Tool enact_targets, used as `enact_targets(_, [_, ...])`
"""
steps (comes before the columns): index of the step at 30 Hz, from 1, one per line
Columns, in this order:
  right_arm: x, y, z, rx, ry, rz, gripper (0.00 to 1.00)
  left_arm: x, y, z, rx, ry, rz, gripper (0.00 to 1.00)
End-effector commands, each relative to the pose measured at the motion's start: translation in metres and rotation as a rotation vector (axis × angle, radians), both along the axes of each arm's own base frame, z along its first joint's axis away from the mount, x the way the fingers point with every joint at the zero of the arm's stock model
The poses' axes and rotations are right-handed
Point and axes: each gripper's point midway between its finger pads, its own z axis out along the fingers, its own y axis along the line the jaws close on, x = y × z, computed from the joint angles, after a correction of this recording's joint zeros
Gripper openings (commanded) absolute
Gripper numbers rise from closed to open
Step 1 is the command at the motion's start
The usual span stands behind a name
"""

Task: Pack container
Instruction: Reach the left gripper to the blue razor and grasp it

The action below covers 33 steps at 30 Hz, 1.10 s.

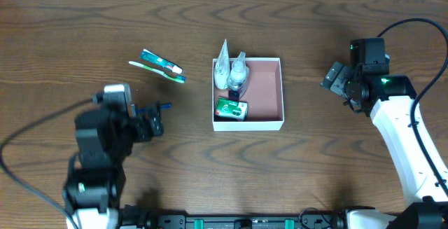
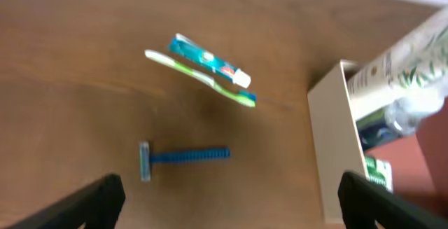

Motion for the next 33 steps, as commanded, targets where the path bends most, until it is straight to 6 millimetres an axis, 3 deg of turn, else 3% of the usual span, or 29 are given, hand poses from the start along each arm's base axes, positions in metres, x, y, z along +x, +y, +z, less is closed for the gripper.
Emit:
enact_targets(1, [0.000,-0.005,-0.002,-0.004,0.003,-0.026,0.99,0.016,-0.009,0.013,-0.050,0.100,-0.040,0.98])
enact_targets(7, [-0.001,-0.005,-0.002,-0.004,0.003,-0.025,0.99,0.044,-0.030,0.013,-0.154,0.220,-0.135,0.98])
enact_targets(15, [0.000,-0.005,-0.002,-0.004,0.003,-0.025,0.99,0.064,-0.034,-0.026,-0.193,0.325,-0.146,0.99])
enact_targets(16, [-0.001,-0.005,-0.002,-0.004,0.003,-0.025,0.99,0.065,-0.034,-0.032,-0.210,0.353,-0.124,0.95])
enact_targets(20, [0.000,-0.005,-0.002,-0.004,0.003,-0.025,0.99,0.071,-0.013,-0.071,-0.324,0.507,0.215,0.86])
enact_targets(26, [0.000,-0.005,-0.002,-0.004,0.003,-0.026,0.99,0.072,0.000,-0.127,-0.491,0.681,0.636,0.86])
enact_targets(33, [-0.001,-0.005,-0.002,-0.004,0.003,-0.025,0.99,0.065,0.008,-0.163,-0.542,0.769,0.879,0.86])
